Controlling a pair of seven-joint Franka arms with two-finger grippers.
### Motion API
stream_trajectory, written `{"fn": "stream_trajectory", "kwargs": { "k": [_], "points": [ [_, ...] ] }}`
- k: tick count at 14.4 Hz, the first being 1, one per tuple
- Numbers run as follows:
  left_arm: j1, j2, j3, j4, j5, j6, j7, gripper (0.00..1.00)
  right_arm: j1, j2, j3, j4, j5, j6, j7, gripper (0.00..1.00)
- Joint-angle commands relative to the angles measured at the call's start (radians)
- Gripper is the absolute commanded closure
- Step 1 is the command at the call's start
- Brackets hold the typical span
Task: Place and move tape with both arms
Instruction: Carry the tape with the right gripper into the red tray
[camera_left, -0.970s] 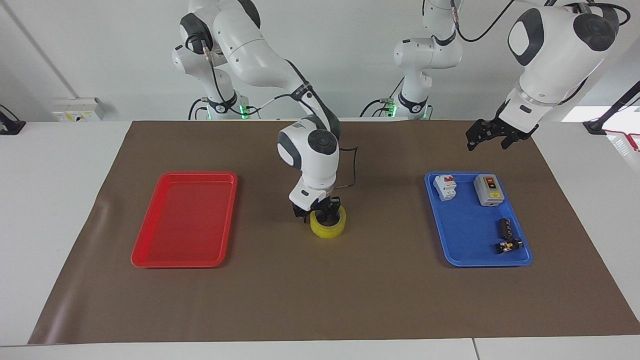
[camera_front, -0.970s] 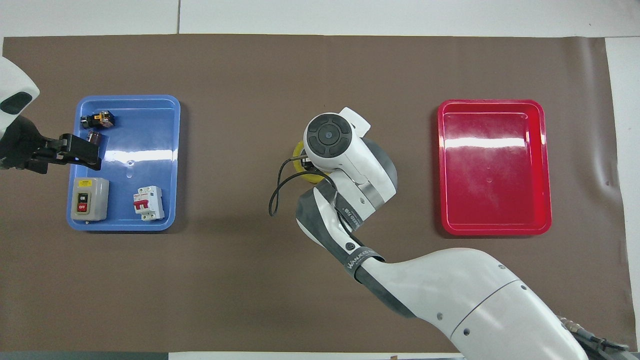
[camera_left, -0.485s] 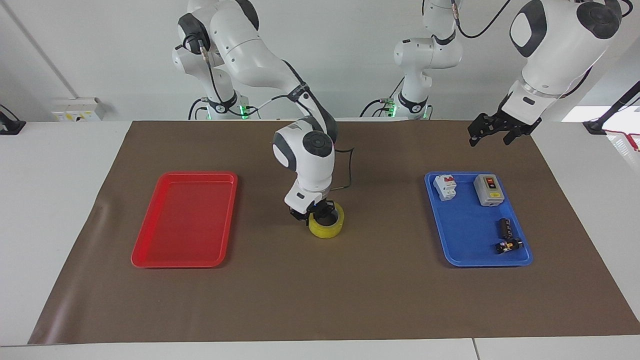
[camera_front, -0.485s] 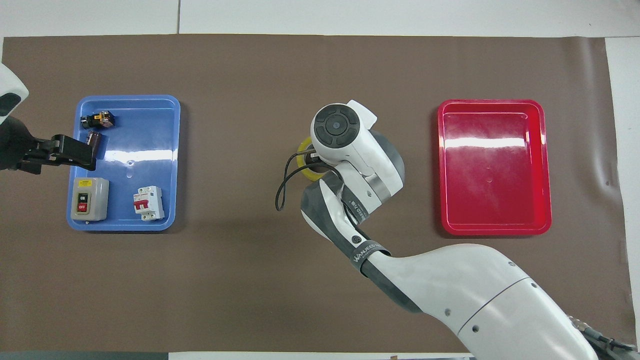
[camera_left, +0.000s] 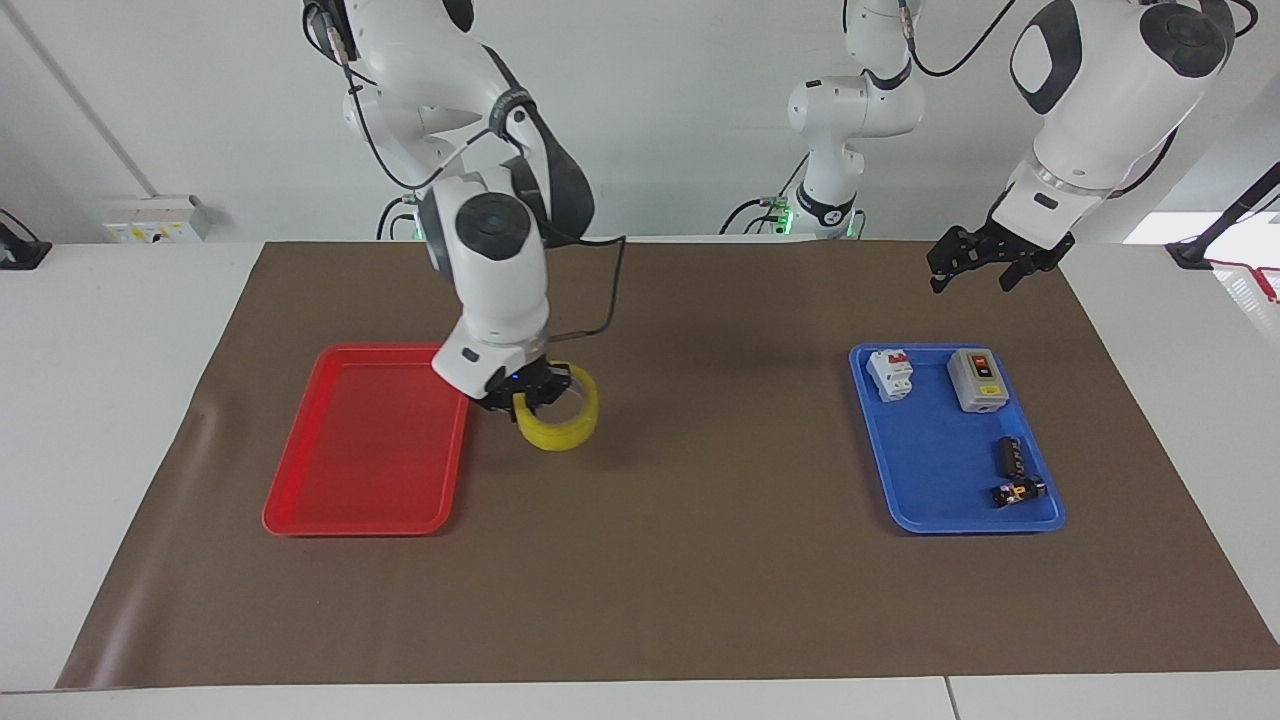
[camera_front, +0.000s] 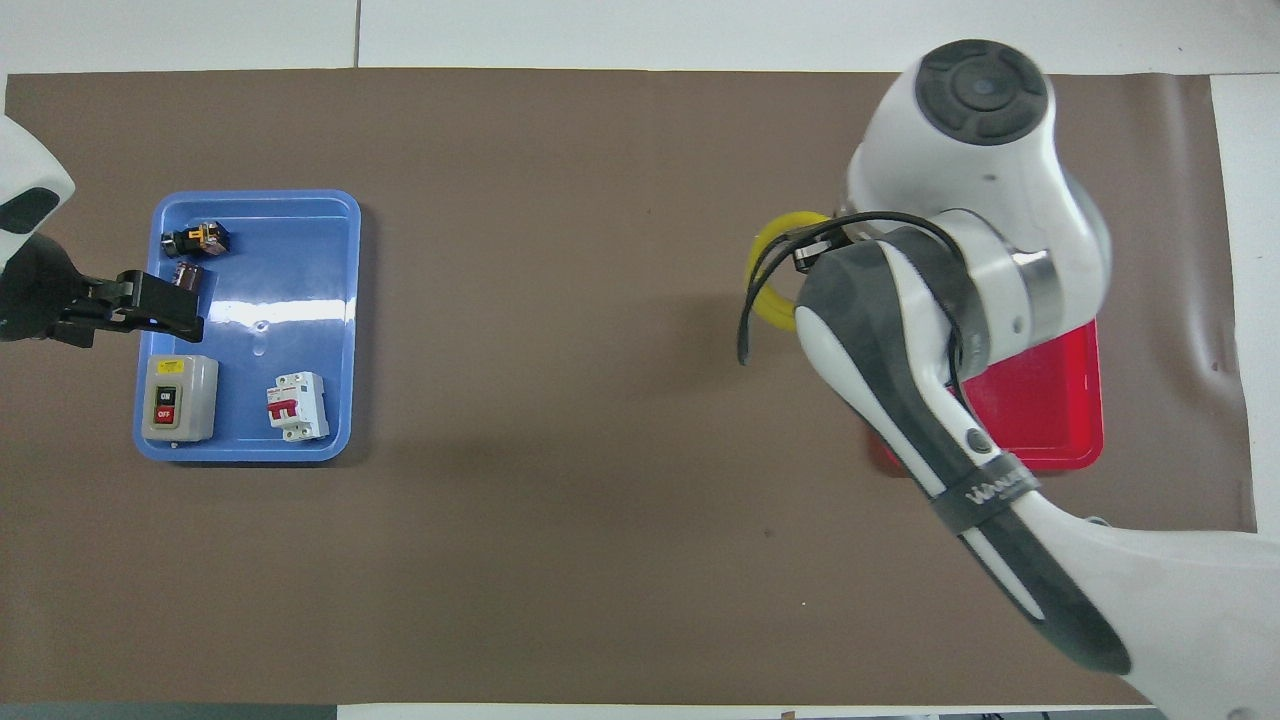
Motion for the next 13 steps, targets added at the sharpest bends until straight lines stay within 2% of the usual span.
{"fn": "stream_trajectory", "kwargs": {
  "k": [1, 3, 6, 8, 13],
  "points": [
    [0.026, -0.034, -0.015, -0.022, -0.021, 0.006, 0.007, 0.0, -0.127, -0.106, 0.012, -0.178, 0.023, 0.025, -0.249, 1.0],
    [0.02, -0.039, -0.015, -0.041, -0.021, 0.017, 0.012, 0.0, -0.204, -0.124, 0.012, -0.245, 0.023, 0.069, -0.372, 1.0],
    [0.018, -0.031, -0.019, -0.026, -0.016, -0.001, 0.012, 0.0, -0.274, -0.19, 0.012, -0.473, 0.023, 0.314, -0.493, 1.0],
    [0.018, -0.024, -0.02, -0.016, -0.014, -0.013, 0.012, 0.0, -0.343, -0.206, 0.012, -0.577, 0.023, 0.468, -0.619, 1.0],
    [0.025, -0.025, -0.023, -0.021, -0.017, -0.029, 0.006, 0.0, -0.382, -0.175, 0.012, -0.591, 0.023, 0.534, -0.755, 1.0]
  ]
}}
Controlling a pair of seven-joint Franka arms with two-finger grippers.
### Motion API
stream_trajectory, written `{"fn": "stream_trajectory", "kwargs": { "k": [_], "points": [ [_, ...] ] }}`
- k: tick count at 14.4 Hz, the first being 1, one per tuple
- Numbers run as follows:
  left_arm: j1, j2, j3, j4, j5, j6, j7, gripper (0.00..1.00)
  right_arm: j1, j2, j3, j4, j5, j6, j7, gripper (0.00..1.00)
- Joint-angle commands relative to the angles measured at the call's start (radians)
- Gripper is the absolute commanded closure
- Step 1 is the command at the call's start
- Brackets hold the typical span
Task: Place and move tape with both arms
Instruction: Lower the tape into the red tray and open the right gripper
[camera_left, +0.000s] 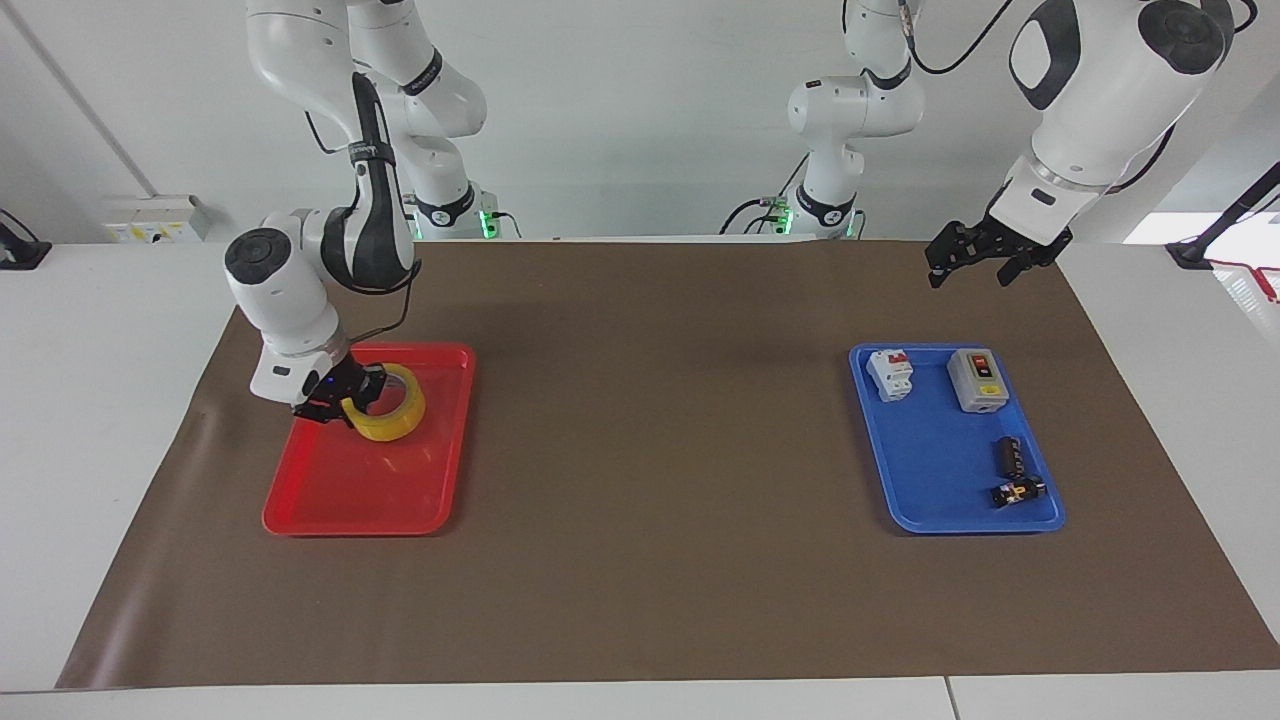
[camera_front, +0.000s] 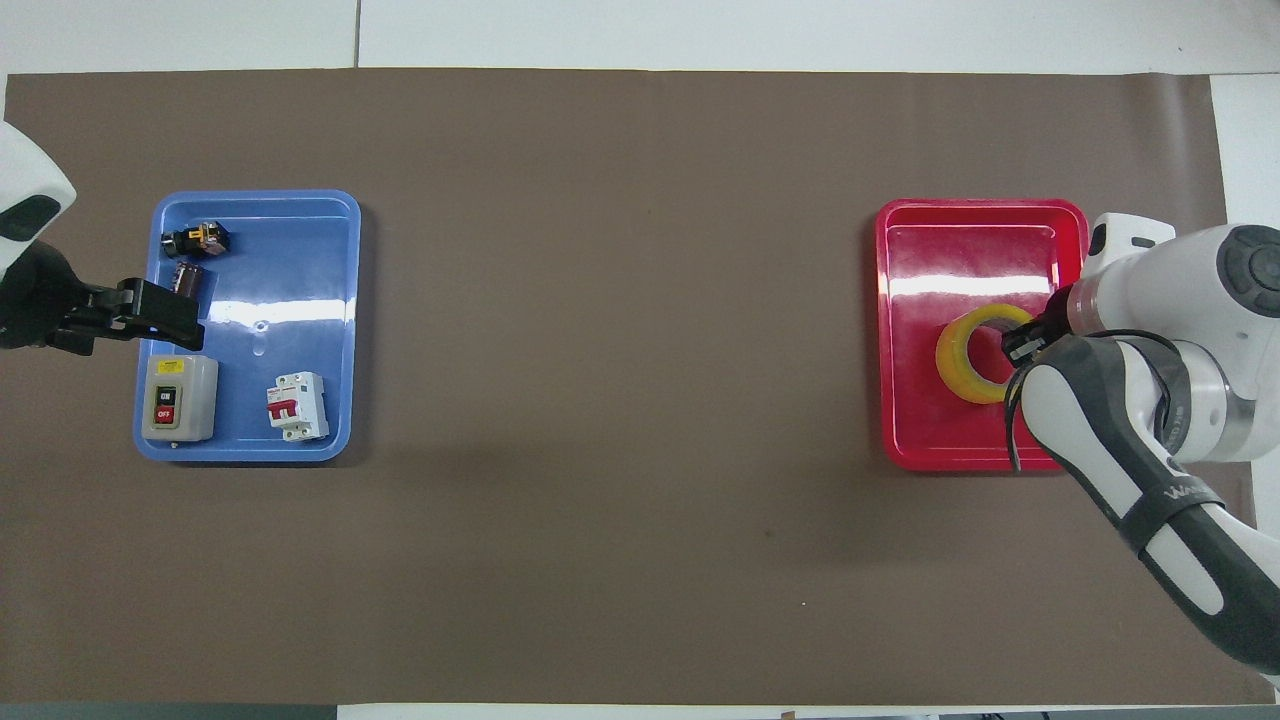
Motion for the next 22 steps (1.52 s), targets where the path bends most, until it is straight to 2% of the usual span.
{"fn": "stream_trajectory", "kwargs": {
  "k": [1, 6, 10, 16, 17, 18, 22],
  "points": [
    [0.021, -0.016, -0.013, -0.014, -0.019, -0.008, 0.006, 0.0, -0.039, -0.025, 0.013, -0.04, 0.015, 0.059, -0.091, 1.0],
    [0.015, -0.004, -0.013, -0.003, -0.017, 0.007, 0.009, 0.0, -0.025, 0.004, 0.015, -0.043, 0.02, 0.088, -0.086, 1.0],
    [0.015, 0.027, -0.013, 0.035, -0.019, -0.011, 0.01, 0.0, -0.034, 0.004, 0.015, -0.061, 0.02, 0.112, -0.206, 1.0],
    [0.007, 0.024, -0.009, 0.03, -0.02, -0.021, 0.006, 0.0, -0.028, 0.013, 0.015, -0.063, 0.02, 0.138, -0.215, 1.0],
    [0.006, 0.021, -0.009, 0.027, -0.02, -0.019, 0.006, 0.0, -0.026, 0.011, 0.015, -0.063, 0.02, 0.138, -0.215, 0.45],
    [0.005, 0.018, -0.009, 0.027, -0.02, -0.019, 0.009, 0.0, -0.026, 0.011, 0.015, -0.06, 0.02, 0.136, -0.213, 0.0],
    [0.013, 0.007, -0.009, 0.026, -0.02, -0.008, 0.009, 0.0, 0.019, -0.013, 0.015, -0.023, 0.02, 0.077, -0.16, 0.0]
  ]
}}
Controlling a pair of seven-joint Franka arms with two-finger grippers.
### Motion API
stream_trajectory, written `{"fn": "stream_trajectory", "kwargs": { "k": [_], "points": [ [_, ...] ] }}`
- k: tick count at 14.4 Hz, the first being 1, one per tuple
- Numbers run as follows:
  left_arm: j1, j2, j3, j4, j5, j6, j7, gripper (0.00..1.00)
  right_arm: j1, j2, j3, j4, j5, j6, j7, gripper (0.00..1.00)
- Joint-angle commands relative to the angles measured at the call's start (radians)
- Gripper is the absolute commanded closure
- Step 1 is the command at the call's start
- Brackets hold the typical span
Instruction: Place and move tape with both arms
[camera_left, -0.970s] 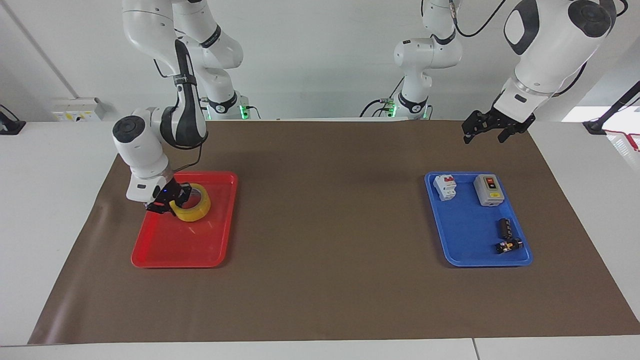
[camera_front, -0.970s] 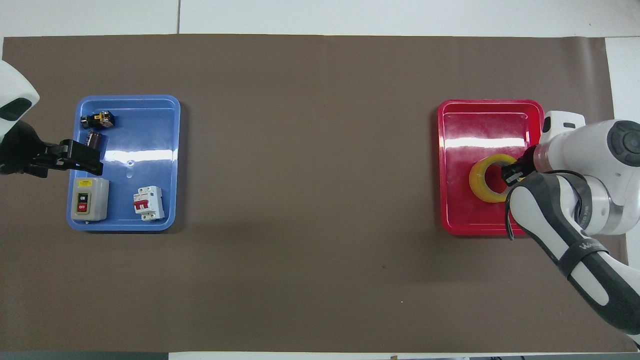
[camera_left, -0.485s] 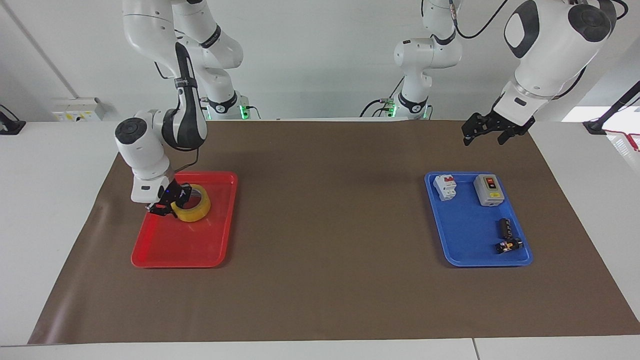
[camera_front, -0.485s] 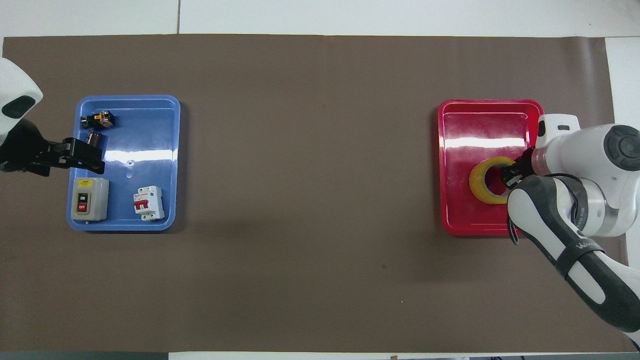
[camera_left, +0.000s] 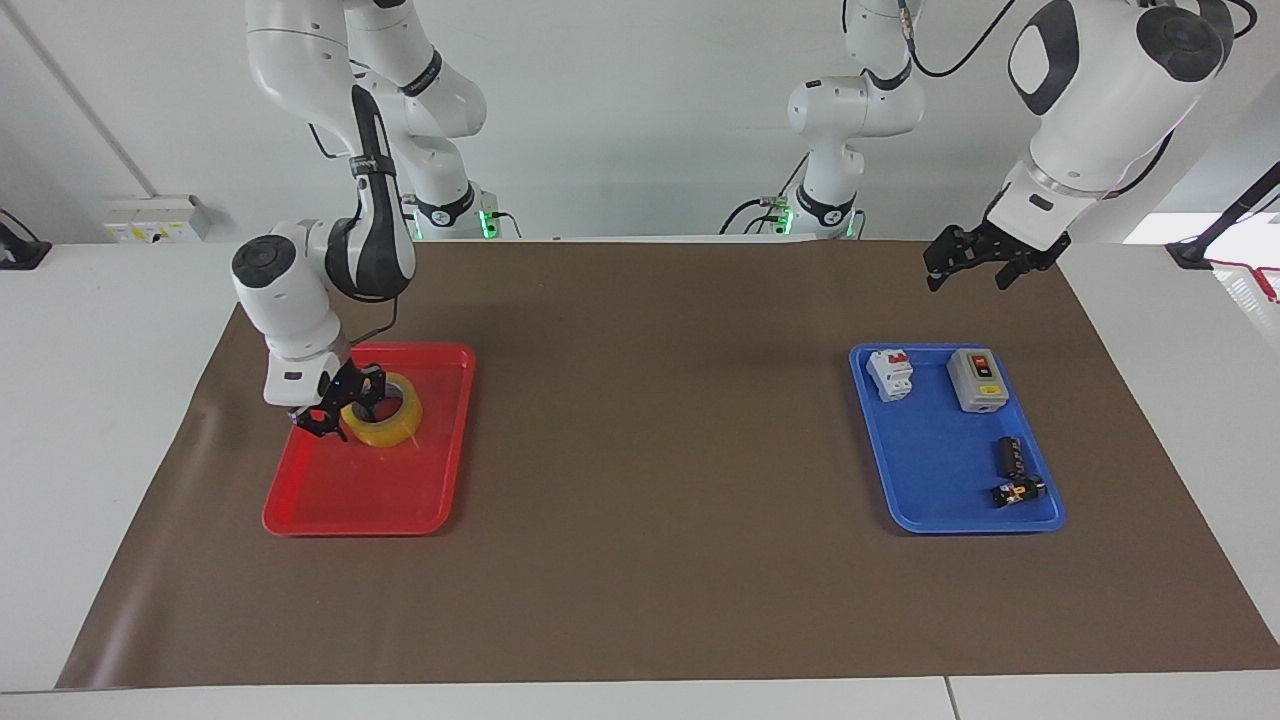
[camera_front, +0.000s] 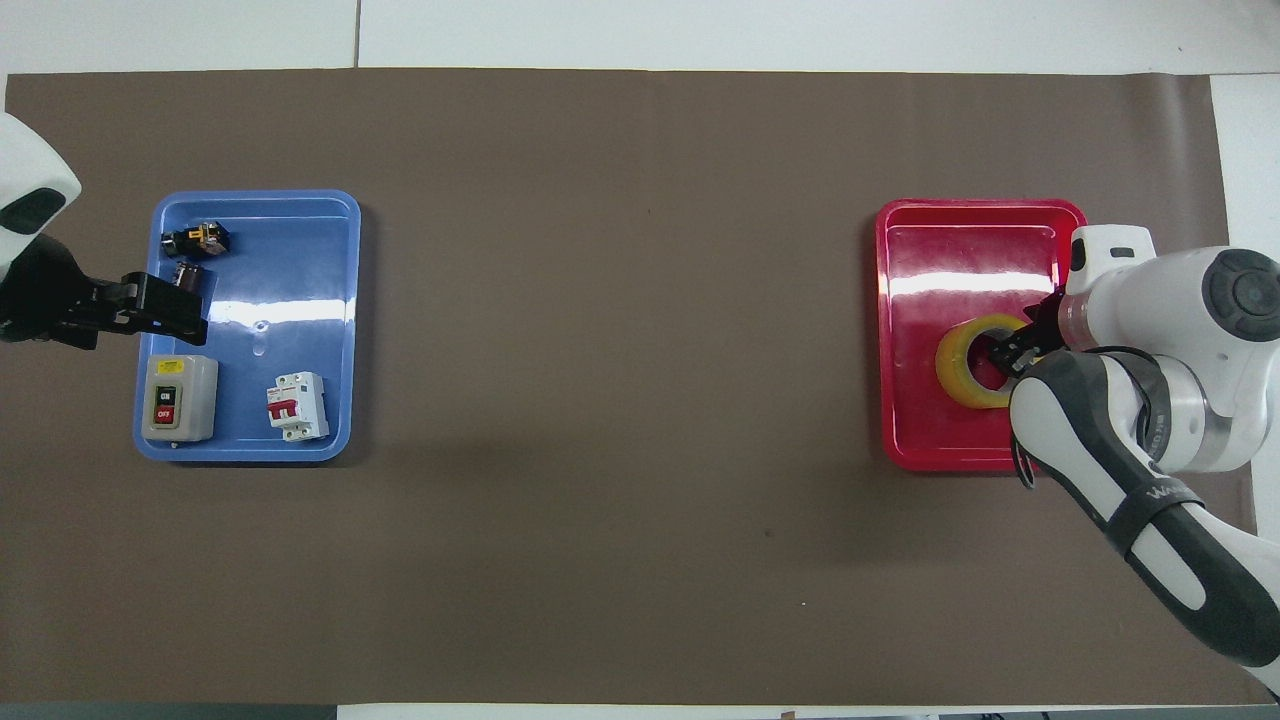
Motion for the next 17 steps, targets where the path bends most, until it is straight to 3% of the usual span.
{"fn": "stream_trajectory", "kwargs": {
  "k": [1, 6, 8, 12, 15, 17],
  "points": [
    [0.014, -0.008, -0.005, 0.008, -0.02, -0.008, 0.009, 0.0, 0.045, -0.048, 0.007, 0.049, 0.016, -0.104, 0.106, 0.0],
    [0.02, -0.008, -0.005, 0.006, -0.02, -0.008, 0.009, 0.0, 0.108, -0.155, 0.011, 0.187, -0.002, -0.424, 0.617, 0.0],
    [0.02, -0.008, -0.005, 0.008, -0.02, -0.008, 0.009, 0.0, 0.12, -0.179, 0.01, 0.305, 0.016, -0.594, 0.739, 0.0],
    [0.02, -0.008, -0.005, 0.008, -0.02, -0.008, 0.009, 0.0, 0.099, -0.191, -0.003, 0.533, 0.105, -0.862, 0.793, 0.0],
    [0.02, -0.008, -0.005, 0.006, -0.02, -0.01, 0.009, 0.0, 0.053, -0.171, -0.003, 0.703, 0.098, -1.038, 0.802, 0.0],
    [0.02, -0.008, -0.005, 0.006, -0.02, -0.008, 0.009, 0.0, 0.054, -0.159, -0.004, 0.727, 0.058, -1.066, 0.805, 0.0]
  ]
}}
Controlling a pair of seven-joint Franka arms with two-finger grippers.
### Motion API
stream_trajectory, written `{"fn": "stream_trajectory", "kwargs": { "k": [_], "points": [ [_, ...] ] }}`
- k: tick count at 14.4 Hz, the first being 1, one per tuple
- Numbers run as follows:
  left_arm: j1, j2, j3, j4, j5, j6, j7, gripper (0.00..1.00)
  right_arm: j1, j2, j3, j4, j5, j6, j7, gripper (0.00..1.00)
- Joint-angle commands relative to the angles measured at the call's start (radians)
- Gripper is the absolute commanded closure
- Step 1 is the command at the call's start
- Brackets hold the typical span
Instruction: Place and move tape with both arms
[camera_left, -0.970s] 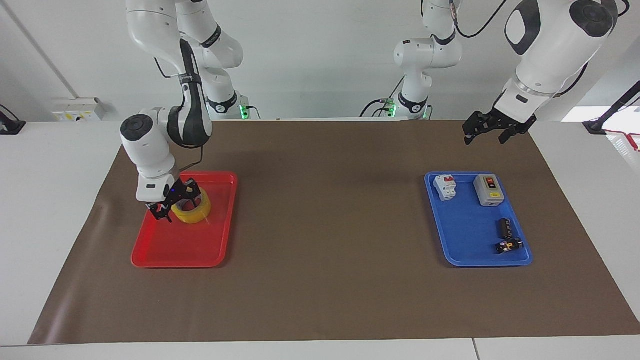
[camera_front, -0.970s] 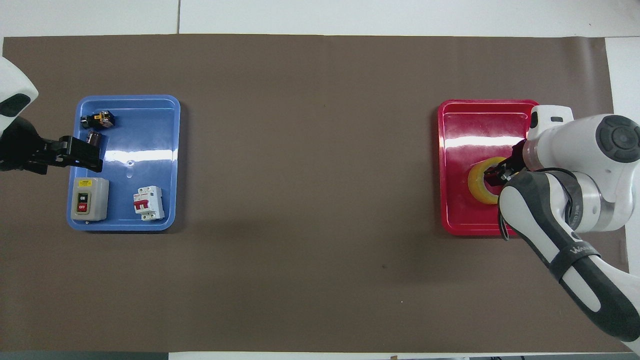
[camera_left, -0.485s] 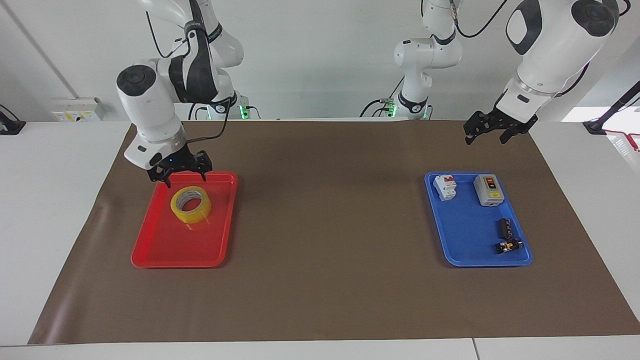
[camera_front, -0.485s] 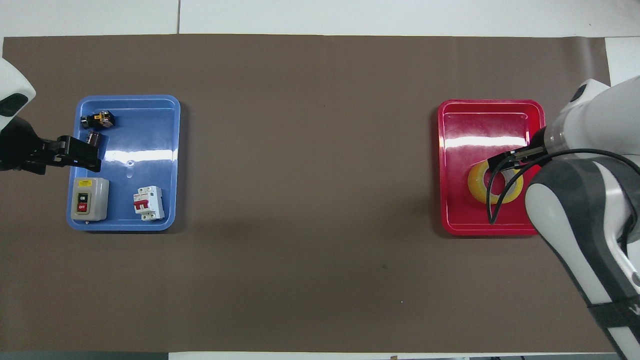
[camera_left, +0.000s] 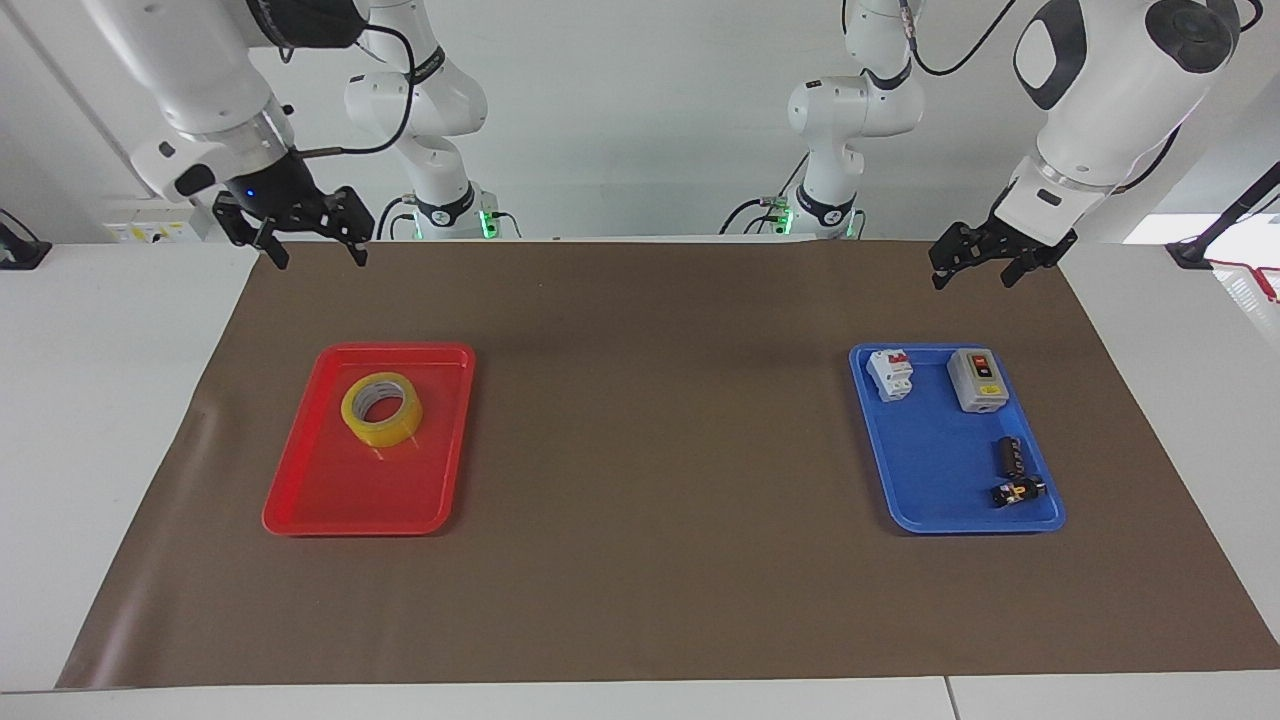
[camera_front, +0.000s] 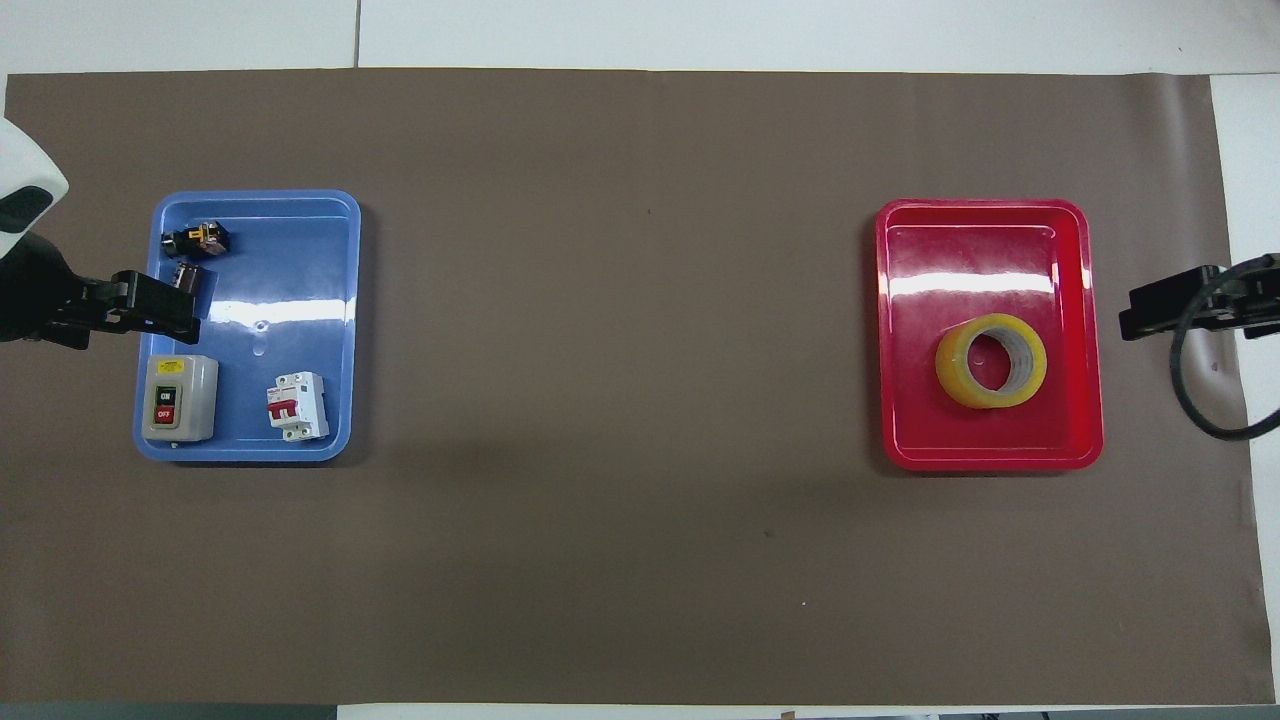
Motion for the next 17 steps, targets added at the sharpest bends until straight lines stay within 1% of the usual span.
{"fn": "stream_trajectory", "kwargs": {
  "k": [1, 2, 4, 6, 8, 9, 10, 13, 15, 17],
  "points": [
    [0.012, -0.006, -0.006, 0.005, -0.02, -0.008, 0.009, 0.0, -0.006, 0.038, 0.004, 0.024, -0.027, -0.012, 0.018, 0.0],
    [0.012, -0.006, -0.006, 0.005, -0.02, -0.008, 0.009, 0.0, -0.017, 0.004, 0.004, -0.046, -0.025, 0.019, 0.018, 0.0],
    [0.012, -0.006, -0.006, 0.005, -0.02, -0.008, 0.009, 0.0, -0.02, 0.005, 0.005, -0.045, -0.024, 0.051, 0.018, 0.0],
    [0.012, -0.007, -0.006, 0.005, -0.02, -0.008, 0.009, 0.0, -0.014, 0.007, 0.008, -0.027, -0.028, -0.006, 0.017, 0.0],
    [0.012, -0.02, -0.006, 0.007, -0.02, -0.011, 0.009, 0.0, -0.011, 0.018, 0.008, 0.013, -0.029, -0.045, 0.015, 0.0],
    [0.012, -0.021, -0.006, 0.007, -0.02, -0.011, 0.009, 0.0, -0.016, 0.034, 0.008, 0.063, -0.03, -0.054, 0.015, 0.0],
    [0.012, -0.021, -0.006, 0.005, -0.02, -0.01, 0.009, 0.0, -0.02, 0.059, 0.012, 0.089, -0.03, -0.056, 0.012, 0.0],
    [0.012, -0.021, -0.006, 0.007, -0.02, -0.01, 0.009, 0.0, -0.011, 0.054, 0.01, 0.064, -0.033, -0.025, -0.058, 0.0],
    [0.012, -0.021, -0.006, 0.007, -0.02, -0.01, 0.009, 0.0, -0.011, 0.048, 0.01, 0.051, -0.035, -0.022, -0.06, 0.0],
    [0.012, -0.021, -0.006, 0.007, -0.02, -0.01, 0.009, 0.0, 0.001, 0.035, 0.013, 0.019, -0.068, 0.03, -0.063, 0.0]
  ]
}}
